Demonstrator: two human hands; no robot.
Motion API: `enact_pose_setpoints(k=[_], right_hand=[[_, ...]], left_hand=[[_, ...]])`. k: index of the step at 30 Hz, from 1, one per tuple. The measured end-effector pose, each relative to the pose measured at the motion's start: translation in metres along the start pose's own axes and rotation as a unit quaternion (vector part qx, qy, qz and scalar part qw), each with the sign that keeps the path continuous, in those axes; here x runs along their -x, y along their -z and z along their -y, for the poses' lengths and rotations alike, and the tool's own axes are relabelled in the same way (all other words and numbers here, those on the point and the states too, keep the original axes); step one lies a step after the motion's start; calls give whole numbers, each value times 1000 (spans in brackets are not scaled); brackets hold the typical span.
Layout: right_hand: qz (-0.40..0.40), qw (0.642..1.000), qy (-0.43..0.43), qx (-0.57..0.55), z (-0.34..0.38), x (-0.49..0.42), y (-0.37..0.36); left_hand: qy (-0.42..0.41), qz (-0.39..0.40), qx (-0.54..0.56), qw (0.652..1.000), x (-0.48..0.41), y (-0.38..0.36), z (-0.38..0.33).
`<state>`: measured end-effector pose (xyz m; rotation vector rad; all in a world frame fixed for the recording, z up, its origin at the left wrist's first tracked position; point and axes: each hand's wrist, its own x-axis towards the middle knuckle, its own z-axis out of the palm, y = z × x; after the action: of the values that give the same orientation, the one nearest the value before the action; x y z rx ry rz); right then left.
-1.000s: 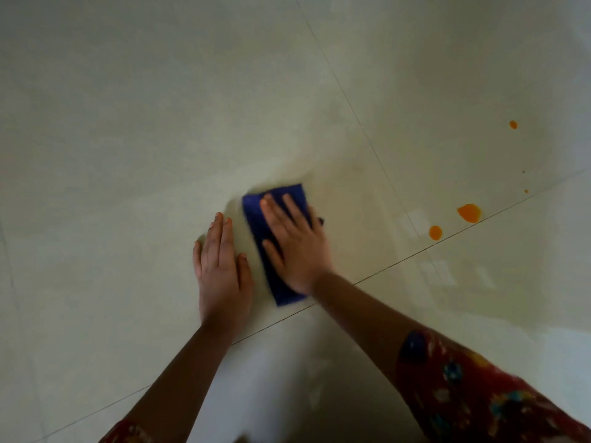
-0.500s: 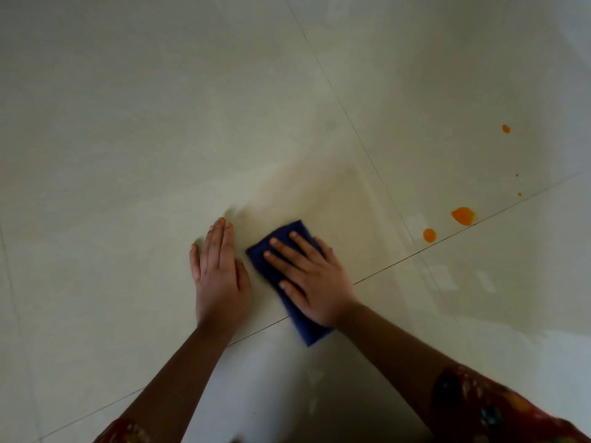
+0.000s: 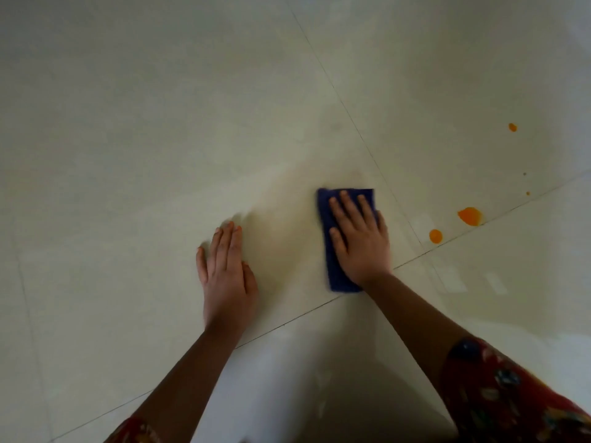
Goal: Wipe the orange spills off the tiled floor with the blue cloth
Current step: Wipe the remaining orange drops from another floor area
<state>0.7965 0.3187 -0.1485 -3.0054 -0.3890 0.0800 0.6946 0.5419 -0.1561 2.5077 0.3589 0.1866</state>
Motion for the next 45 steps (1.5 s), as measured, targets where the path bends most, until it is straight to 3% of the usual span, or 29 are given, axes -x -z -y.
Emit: enact_pose_setpoints(k=[2,3,4,6,7,8,9,11,13,15,21,25,27,30,32,34,37,40,42,45], right_hand=[[-10,997,-80,-19,22,-9,-2],[-13,999,-45,-19,38,0,-3],[-1,999,44,-10,52,16,-4],[45,963,267,10,56,51,-7],[65,940,335,11,46,52,-4],[61,936,345,11,34,43,-3],[46,950,309,11,29,26,-2],[19,991,131,9,22,-17,-2],[25,1000,-2,2,41,-59,1],[26,999,-20,-11,82,-86,-2],[30,970,241,-28,206,-36,-21],[63,905,419,-21,156,49,-15],[44,919,392,-14,99,37,-13],[28,988,148,14,22,-13,-3],[10,999,32,9,21,-29,1],[-10,999,51,-2,57,-14,-5],[16,962,272,-21,102,66,-18],[85,902,423,-8,60,120,-6],[73,911,405,11,1,109,-1],[48,981,180,50,-69,61,8]], left_hand=[[3,-4,40,999,-1,7,-1],[2,-7,55,998,0,13,-1],[1,-14,59,998,0,21,-1],[0,-20,32,999,5,38,7],[0,-21,8,1000,9,47,15],[2,-23,-14,1000,14,55,24],[6,-29,-38,999,19,65,38],[25,-33,-76,996,28,73,62],[70,-42,-96,992,37,78,82],[104,-61,-88,989,42,80,91],[117,-99,-63,986,42,77,96],[106,-81,-80,988,42,78,94],[94,-72,-85,989,41,78,94],[56,-55,-102,992,41,77,92],[47,-51,-103,992,41,77,91],[44,-51,-107,992,42,77,88],[26,-41,-96,994,39,75,72],[-8,11,-73,997,37,63,45],[-18,34,-55,998,33,55,32],[-20,59,-41,997,28,40,21]])
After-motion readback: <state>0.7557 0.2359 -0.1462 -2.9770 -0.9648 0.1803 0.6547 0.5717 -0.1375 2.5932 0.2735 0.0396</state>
